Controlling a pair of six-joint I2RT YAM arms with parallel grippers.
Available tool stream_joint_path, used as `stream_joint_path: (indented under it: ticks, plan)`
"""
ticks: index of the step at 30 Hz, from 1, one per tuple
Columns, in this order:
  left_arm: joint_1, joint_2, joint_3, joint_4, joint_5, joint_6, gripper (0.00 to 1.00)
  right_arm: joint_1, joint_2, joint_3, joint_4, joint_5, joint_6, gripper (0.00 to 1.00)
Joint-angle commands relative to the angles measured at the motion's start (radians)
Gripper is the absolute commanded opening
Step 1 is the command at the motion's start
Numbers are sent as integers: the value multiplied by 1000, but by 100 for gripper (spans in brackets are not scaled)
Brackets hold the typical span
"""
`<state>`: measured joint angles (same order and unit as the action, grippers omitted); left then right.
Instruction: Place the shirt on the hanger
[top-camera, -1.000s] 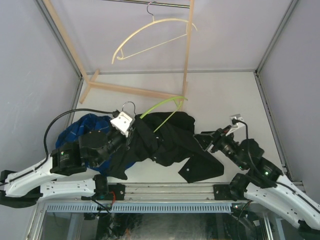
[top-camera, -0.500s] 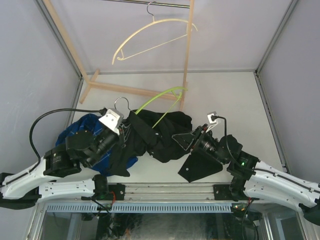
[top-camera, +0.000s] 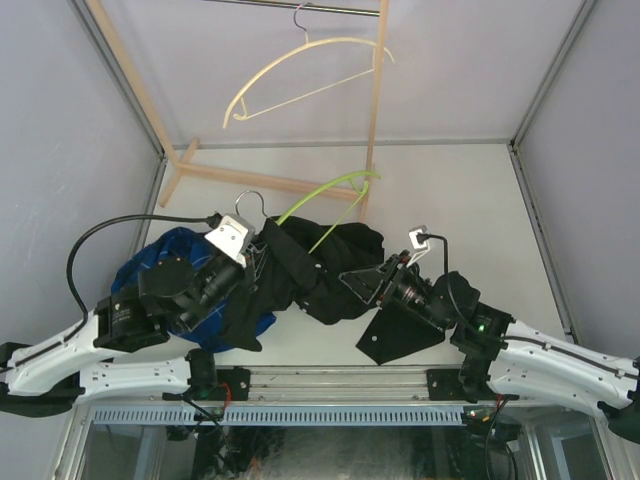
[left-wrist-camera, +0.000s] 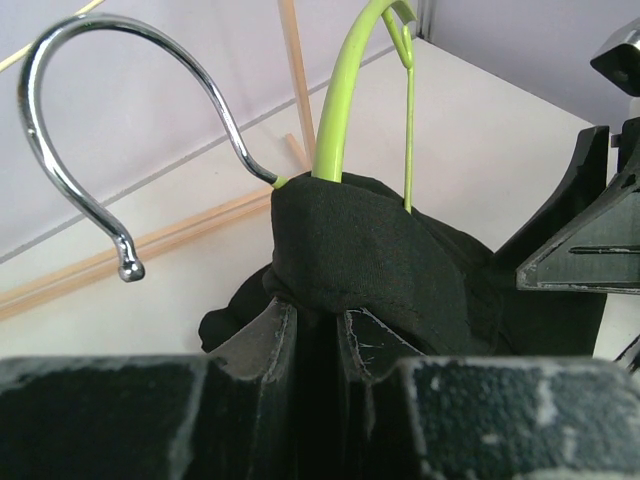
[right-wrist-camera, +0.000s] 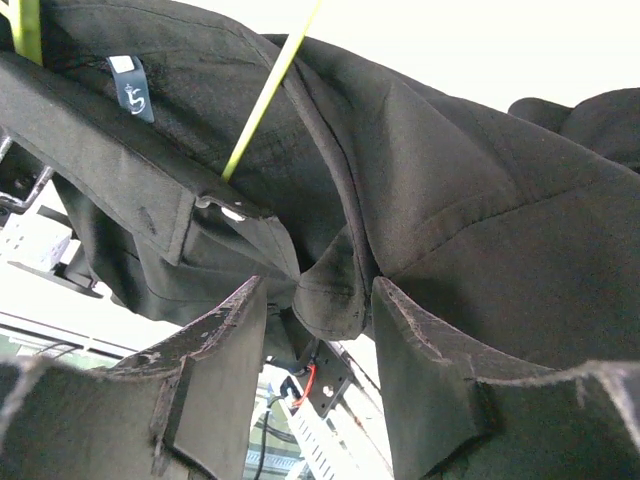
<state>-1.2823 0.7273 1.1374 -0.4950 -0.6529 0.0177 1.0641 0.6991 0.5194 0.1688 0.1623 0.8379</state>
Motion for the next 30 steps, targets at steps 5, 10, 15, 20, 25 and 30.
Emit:
stream_joint_path:
  ticks: [5,10,15,20,25,30]
  plan:
    - [7,-7,97,122,-12,15,0,19,41,18,-7,101,54,48]
    - [6,-3,106,124,-8,19,0,21,100,18,72,44,63,48]
    - [6,0,101,126,-14,23,0,23,155,17,168,-19,68,41]
    - [7,-4,93,128,-14,21,0,22,169,17,174,4,62,25]
    - [7,-24,84,119,2,10,0,0,117,18,84,91,27,8]
    - [7,-51,54,114,94,-9,0,-155,51,19,29,2,-5,0]
